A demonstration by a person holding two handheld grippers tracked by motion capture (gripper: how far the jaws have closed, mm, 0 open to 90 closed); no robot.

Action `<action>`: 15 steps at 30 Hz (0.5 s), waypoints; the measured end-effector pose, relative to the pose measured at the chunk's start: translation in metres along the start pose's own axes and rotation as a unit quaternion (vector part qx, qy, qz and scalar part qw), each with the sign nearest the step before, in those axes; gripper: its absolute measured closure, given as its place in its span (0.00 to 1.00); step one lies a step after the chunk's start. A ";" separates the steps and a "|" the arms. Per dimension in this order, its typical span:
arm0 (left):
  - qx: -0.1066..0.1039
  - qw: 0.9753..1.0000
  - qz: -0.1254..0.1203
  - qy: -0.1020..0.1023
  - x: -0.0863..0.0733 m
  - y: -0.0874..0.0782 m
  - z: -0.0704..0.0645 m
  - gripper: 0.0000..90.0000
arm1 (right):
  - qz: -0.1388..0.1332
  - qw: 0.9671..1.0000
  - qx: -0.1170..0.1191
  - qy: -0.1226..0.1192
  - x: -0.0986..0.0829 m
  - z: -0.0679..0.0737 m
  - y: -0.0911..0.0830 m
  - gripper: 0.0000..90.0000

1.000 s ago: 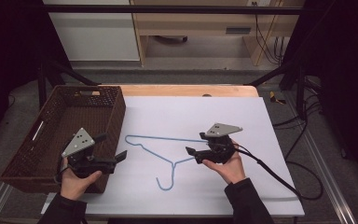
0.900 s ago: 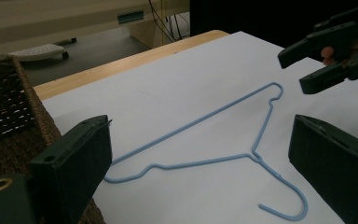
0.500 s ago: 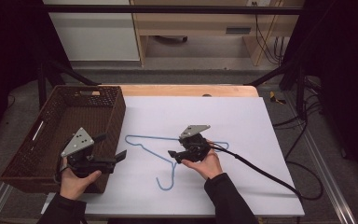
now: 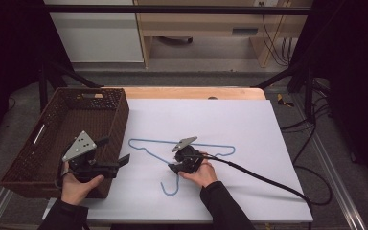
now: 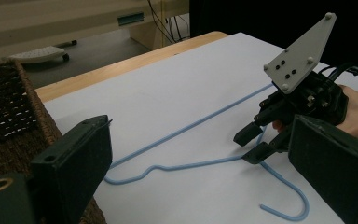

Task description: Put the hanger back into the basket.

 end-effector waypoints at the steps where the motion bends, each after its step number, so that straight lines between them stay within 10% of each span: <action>1: 0.000 1.000 0.001 0.000 0.000 0.000 0.000 0.06 | 0.002 1.000 0.002 0.002 -0.001 0.001 0.002 0.69; 15: 0.000 1.000 0.004 0.002 -0.001 0.002 -0.001 0.07 | 0.018 1.000 -0.004 -0.025 -0.006 0.000 0.007 0.91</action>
Point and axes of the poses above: each handheld gripper's, and its own axes: y roughly forward along the jaws, x roughly out of its top, z roughly to its left, the point moved 6 cm from there along y, roughly forward along the jaws, and after that the axes turned 2 degrees about -z, right-handed, at the moved point
